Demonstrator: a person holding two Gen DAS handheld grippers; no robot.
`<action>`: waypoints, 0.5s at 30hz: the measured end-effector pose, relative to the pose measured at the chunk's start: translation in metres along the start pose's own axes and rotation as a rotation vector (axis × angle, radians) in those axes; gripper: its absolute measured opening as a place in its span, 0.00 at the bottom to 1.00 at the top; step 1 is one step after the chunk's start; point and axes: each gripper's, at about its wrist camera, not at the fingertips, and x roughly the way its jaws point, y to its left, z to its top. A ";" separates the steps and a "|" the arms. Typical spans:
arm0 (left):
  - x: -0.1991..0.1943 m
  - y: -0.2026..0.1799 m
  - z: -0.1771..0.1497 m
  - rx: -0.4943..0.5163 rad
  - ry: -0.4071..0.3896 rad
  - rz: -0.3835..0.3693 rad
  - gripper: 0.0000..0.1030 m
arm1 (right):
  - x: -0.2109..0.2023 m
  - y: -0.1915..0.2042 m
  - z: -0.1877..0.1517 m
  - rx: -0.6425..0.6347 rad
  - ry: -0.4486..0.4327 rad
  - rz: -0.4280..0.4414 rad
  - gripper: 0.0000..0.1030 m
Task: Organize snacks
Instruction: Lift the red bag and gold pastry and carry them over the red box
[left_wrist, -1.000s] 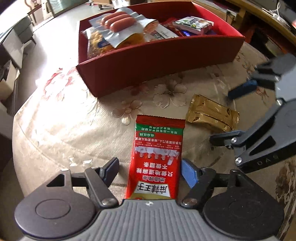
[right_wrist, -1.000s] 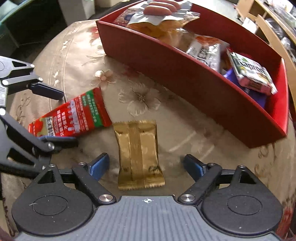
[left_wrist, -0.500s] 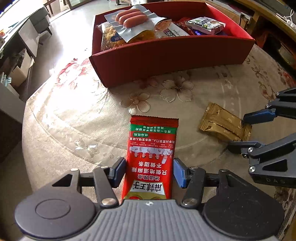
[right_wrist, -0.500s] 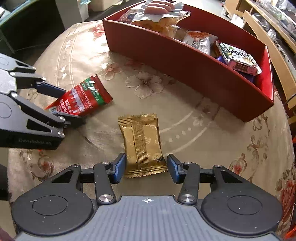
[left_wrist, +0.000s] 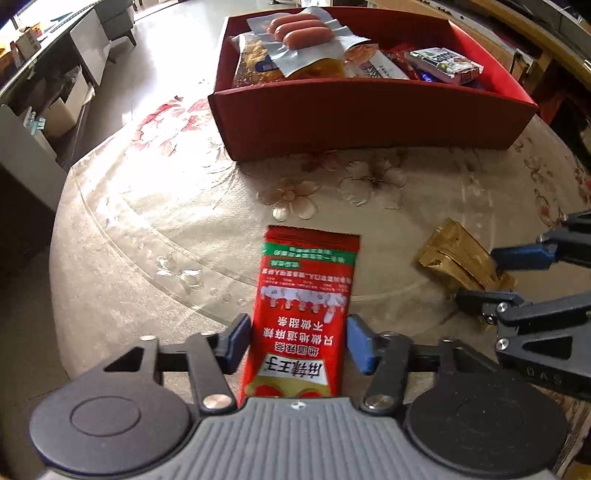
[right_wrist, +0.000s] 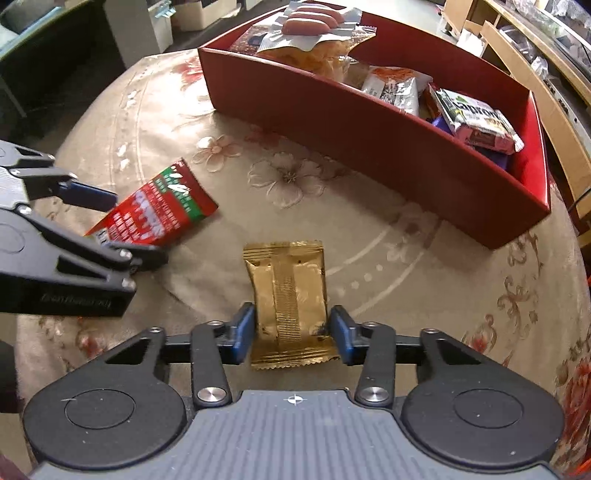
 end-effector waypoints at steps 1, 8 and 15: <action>-0.001 -0.004 -0.001 0.007 -0.006 0.015 0.48 | -0.002 0.000 -0.003 0.003 0.001 -0.004 0.47; -0.013 -0.019 -0.001 -0.011 -0.027 0.003 0.30 | -0.018 -0.008 -0.016 0.050 -0.027 -0.021 0.46; -0.015 -0.027 -0.002 -0.026 -0.034 0.006 0.37 | -0.030 -0.019 -0.024 0.095 -0.059 -0.024 0.46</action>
